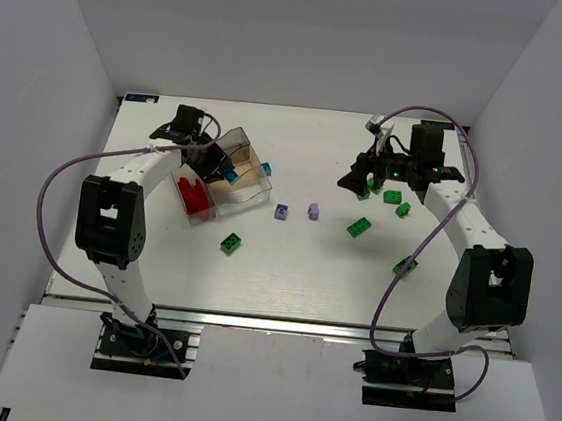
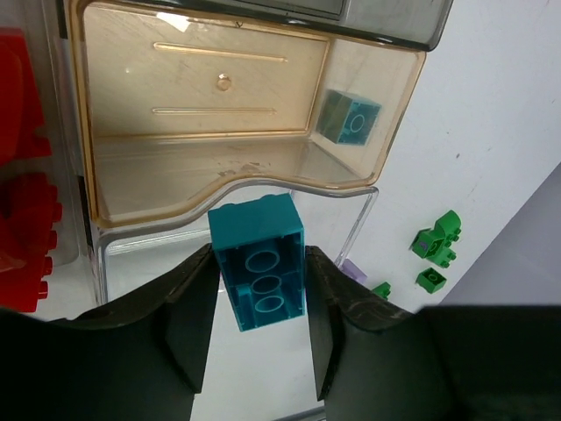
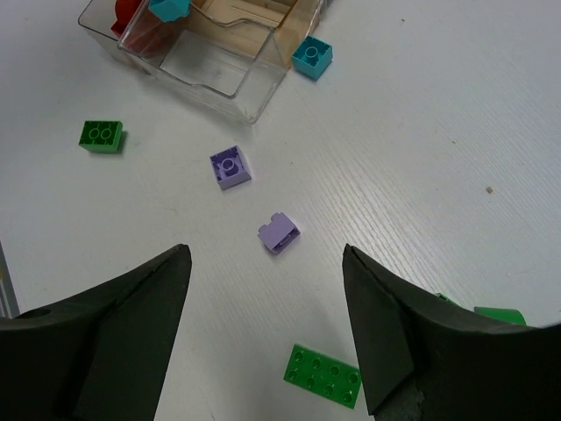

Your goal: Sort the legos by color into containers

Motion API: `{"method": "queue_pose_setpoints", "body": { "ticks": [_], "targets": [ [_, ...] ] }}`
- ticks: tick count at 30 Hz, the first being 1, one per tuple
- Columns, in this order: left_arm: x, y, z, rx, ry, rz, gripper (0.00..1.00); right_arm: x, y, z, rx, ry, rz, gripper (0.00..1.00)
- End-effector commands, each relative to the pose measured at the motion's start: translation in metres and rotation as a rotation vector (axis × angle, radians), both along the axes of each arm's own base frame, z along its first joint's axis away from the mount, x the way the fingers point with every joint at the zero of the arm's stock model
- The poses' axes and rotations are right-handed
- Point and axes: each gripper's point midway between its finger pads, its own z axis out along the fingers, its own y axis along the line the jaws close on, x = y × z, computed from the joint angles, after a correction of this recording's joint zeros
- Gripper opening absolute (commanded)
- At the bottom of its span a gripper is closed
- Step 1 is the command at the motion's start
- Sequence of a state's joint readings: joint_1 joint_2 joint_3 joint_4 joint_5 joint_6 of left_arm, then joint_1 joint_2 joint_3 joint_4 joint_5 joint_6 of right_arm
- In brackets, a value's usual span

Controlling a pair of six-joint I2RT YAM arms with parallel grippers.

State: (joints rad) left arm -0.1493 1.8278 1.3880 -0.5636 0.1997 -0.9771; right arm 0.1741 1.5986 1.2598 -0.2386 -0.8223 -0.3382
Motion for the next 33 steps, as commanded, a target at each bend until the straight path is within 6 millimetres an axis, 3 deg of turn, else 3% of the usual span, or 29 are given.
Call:
{"method": "queue_pose_setpoints", "body": {
  "ticks": [1, 12, 16, 17, 18, 19, 20, 21, 22, 23, 24, 25, 26, 27, 28, 29, 30, 31, 32, 33],
  "targets": [
    [0.002, 0.000, 0.015, 0.046, -0.028, -0.020, 0.54, 0.001, -0.002, 0.012, -0.010, -0.048, 0.003, 0.75],
    [-0.014, -0.012, 0.027, 0.049, -0.053, -0.086, 0.56, 0.011, 0.000, 0.002, -0.033, -0.036, 0.026, 0.76],
    [-0.016, -0.007, 0.045, 0.081, -0.110, -0.105, 0.57, 0.025, 0.009, 0.003, -0.018, -0.072, 0.057, 0.76],
    [-0.017, -0.006, 0.059, 0.089, -0.159, -0.122, 0.55, 0.036, 0.017, 0.003, -0.014, -0.083, 0.075, 0.76],
    [-0.021, -0.005, 0.060, 0.095, -0.173, -0.129, 0.50, 0.040, 0.024, 0.005, -0.005, -0.100, 0.108, 0.76],
    [-0.022, -0.005, 0.067, 0.094, -0.208, -0.130, 0.25, 0.043, 0.033, 0.003, -0.004, -0.109, 0.139, 0.76],
    [-0.027, -0.003, 0.086, 0.091, -0.264, -0.129, 0.13, 0.048, 0.043, -0.015, -0.007, -0.089, 0.182, 0.76],
    [-0.037, -0.001, 0.078, 0.093, -0.256, -0.131, 0.06, 0.054, 0.053, -0.003, -0.005, -0.179, 0.261, 0.76],
    [-0.040, -0.001, 0.083, 0.088, -0.288, -0.132, 0.03, 0.053, 0.064, -0.009, -0.010, -0.214, 0.326, 0.77],
    [-0.048, 0.004, 0.096, 0.082, -0.327, -0.125, 0.03, 0.057, 0.073, -0.030, -0.023, -0.228, 0.382, 0.79],
    [-0.059, 0.005, 0.086, 0.079, -0.304, -0.129, 0.08, 0.066, 0.082, -0.019, -0.030, -0.315, 0.429, 0.80],
    [-0.067, 0.009, 0.086, 0.077, -0.302, -0.123, 0.15, 0.068, 0.089, -0.028, -0.072, -0.410, 0.507, 0.83],
    [-0.074, 0.012, 0.085, 0.084, -0.297, -0.120, 0.32, 0.078, 0.089, -0.049, -0.096, -0.419, 0.531, 0.84],
    [-0.083, 0.015, 0.094, 0.088, -0.318, -0.111, 0.42, 0.086, 0.107, -0.034, -0.110, -0.515, 0.576, 0.86],
    [-0.094, 0.019, 0.085, 0.101, -0.287, -0.107, 0.50, 0.091, 0.111, -0.040, -0.137, -0.563, 0.615, 0.88],
    [-0.101, 0.021, 0.085, 0.107, -0.286, -0.102, 0.57, 0.098, 0.118, -0.061, -0.153, -0.557, 0.635, 0.89],
    [-0.109, 0.024, 0.094, 0.110, -0.314, -0.090, 0.59, 0.103, 0.125, -0.063, -0.170, -0.581, 0.646, 0.89],
    [-0.119, 0.027, 0.085, 0.116, -0.285, -0.084, 0.60, 0.111, 0.135, -0.053, -0.175, -0.633, 0.655, 0.89],
    [-0.125, 0.030, 0.085, 0.118, -0.286, -0.073, 0.60, 0.114, 0.142, -0.070, -0.187, -0.642, 0.676, 0.89],
    [-0.130, 0.033, 0.084, 0.127, -0.285, -0.056, 0.62, 0.118, 0.145, -0.073, -0.204, -0.657, 0.675, 0.89]
  ]
}}
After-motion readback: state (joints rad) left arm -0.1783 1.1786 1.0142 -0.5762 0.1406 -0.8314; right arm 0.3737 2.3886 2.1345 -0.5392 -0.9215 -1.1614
